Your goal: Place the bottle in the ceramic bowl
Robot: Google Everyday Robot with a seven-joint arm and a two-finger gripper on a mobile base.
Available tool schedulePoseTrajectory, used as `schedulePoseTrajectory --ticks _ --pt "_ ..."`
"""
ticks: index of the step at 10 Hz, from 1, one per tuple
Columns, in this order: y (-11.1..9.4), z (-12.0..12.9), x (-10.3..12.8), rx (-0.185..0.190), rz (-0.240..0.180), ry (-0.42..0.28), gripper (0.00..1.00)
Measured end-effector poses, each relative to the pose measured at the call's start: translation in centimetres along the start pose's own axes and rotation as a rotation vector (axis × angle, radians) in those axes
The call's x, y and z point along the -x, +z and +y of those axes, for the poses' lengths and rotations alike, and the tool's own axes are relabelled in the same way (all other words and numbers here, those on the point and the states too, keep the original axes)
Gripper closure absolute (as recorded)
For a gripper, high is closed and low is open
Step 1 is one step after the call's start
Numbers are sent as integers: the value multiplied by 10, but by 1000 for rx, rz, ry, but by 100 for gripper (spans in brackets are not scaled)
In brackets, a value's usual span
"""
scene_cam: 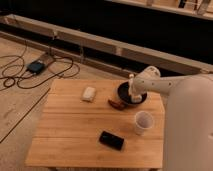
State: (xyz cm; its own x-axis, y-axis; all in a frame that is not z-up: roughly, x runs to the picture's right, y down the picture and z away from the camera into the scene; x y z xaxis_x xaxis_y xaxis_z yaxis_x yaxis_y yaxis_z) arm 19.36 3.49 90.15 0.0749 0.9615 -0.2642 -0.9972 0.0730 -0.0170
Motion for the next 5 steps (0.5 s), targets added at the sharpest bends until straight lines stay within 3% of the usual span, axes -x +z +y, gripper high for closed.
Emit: schedulePoseTrajectory --ticks 5 --pt "2 14 3 24 -16 -16 20"
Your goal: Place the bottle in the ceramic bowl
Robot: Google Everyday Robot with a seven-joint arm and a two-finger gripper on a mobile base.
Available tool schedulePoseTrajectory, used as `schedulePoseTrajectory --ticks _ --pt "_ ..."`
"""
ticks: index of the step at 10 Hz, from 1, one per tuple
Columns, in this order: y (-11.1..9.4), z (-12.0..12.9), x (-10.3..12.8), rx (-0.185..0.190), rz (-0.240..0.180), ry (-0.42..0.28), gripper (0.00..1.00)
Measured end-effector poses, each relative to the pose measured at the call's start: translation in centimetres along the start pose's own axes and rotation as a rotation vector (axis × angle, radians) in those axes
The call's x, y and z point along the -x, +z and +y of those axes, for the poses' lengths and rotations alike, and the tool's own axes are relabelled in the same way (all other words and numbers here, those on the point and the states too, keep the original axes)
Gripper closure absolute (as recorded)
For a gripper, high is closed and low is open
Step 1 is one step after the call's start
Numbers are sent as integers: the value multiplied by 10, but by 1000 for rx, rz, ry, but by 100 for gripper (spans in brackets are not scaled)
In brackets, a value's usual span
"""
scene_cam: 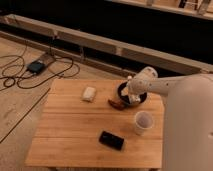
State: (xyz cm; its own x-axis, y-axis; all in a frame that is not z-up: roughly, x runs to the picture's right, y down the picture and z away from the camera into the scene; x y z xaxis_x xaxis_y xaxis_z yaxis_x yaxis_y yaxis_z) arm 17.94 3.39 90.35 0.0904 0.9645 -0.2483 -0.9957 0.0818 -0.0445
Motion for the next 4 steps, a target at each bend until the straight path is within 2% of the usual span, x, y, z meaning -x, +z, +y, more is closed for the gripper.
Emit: schedulePoseTrajectory --ticks 4 --pt "-2 -2 3 -2 -8 13 20"
